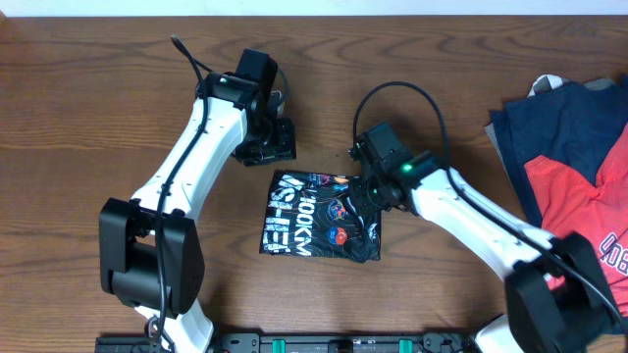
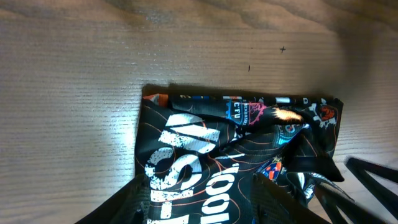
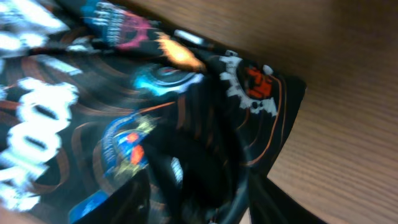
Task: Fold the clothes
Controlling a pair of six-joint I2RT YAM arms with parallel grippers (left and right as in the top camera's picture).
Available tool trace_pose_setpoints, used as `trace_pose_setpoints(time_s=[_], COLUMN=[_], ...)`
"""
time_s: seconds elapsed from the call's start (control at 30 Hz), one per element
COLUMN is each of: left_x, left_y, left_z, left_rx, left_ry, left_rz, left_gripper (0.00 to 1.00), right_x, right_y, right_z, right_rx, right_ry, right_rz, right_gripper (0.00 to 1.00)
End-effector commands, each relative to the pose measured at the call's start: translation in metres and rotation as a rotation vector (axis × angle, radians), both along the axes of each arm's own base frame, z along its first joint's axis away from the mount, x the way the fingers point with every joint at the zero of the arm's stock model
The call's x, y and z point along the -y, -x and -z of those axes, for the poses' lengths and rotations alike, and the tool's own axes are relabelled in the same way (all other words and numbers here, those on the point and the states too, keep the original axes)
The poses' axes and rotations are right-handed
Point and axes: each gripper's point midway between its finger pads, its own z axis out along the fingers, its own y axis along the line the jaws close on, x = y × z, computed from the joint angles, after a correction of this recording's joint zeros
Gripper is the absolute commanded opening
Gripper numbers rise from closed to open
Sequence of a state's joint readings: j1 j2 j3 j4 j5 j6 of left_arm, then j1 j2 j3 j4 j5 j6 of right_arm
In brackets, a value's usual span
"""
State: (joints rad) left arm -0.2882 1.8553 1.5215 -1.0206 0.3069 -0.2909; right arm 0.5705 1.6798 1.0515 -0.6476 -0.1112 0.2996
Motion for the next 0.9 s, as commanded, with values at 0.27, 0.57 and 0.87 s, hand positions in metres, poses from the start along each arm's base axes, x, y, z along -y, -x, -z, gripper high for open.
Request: trace_pose_setpoints(time_s=[0.27, 0.57, 0.87], left_x=[-0.004, -0.005, 0.000], left_y=[0.003, 0.004, -0.011], left_z=[0.000, 0.000, 0.014], left_rx=[-0.006, -0.011, 0.048], left_ry=[-0.017, -0.018, -0.018], left_rz=[0.005, 0.006, 0.124], left_gripper=[0.53, 0.59, 0.67], right_x=[0.055, 0.077, 0.050], right_y=[-0.034, -0.049, 0.028], right_z=[0.015, 0.012, -0.013], right_rx=[0.085, 0.049, -0.246], right_ry=[0.175, 0.100, -0.047], right_rz=[0.348, 0.424, 0.262], right_gripper=[0.22, 0.36, 0.36])
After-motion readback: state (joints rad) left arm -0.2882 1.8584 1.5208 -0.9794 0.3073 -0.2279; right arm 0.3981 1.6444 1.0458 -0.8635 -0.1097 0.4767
